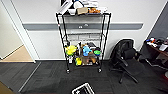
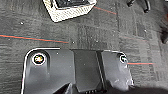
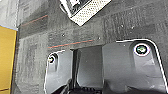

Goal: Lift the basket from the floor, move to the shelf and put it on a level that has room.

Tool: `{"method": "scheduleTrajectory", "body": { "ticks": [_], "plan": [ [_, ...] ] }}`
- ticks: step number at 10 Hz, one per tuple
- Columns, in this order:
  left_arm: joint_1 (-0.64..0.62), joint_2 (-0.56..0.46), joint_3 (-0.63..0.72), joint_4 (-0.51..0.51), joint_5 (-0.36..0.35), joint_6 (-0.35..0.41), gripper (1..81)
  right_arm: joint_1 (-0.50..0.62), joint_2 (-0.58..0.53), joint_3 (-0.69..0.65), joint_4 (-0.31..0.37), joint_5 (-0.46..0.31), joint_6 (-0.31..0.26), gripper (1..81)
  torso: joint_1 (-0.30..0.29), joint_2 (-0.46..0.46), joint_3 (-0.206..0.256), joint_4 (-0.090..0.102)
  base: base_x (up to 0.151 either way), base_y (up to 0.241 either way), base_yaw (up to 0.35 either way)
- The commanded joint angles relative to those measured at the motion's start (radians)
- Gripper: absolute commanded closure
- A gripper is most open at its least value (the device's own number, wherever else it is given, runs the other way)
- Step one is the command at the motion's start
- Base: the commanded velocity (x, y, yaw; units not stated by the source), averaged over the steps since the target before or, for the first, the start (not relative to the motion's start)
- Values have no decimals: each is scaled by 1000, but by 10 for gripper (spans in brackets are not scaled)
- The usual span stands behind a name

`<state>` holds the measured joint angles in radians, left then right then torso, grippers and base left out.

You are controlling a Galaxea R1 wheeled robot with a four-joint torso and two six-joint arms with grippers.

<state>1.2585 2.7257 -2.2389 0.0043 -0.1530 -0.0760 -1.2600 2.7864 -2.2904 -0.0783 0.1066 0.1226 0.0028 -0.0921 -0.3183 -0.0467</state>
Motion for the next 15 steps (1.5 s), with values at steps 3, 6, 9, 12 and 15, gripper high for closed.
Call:
{"method": "scheduleTrajectory", "body": {
  "ticks": [3,6,9,12,15],
  "plan": [
    [-43,-12,15,8,46,7,10,53,-11,8,-9,-47,-3,10,0,0,0,0,141,0,0],
    [-43,-9,13,8,46,7,10,53,-11,2,-8,-47,-3,10,0,0,0,0,141,0,0],
    [-40,-9,10,8,46,7,10,47,-9,-4,-8,-47,-3,10,0,0,0,0,141,0,0],
    [-40,-4,10,10,46,7,10,47,-11,-9,-8,-48,-3,10,0,0,0,0,126,0,0],
    [-41,-4,10,8,47,7,10,49,-11,-9,-8,-47,-3,10,1,0,0,0,28,0,0]
  ]
}}
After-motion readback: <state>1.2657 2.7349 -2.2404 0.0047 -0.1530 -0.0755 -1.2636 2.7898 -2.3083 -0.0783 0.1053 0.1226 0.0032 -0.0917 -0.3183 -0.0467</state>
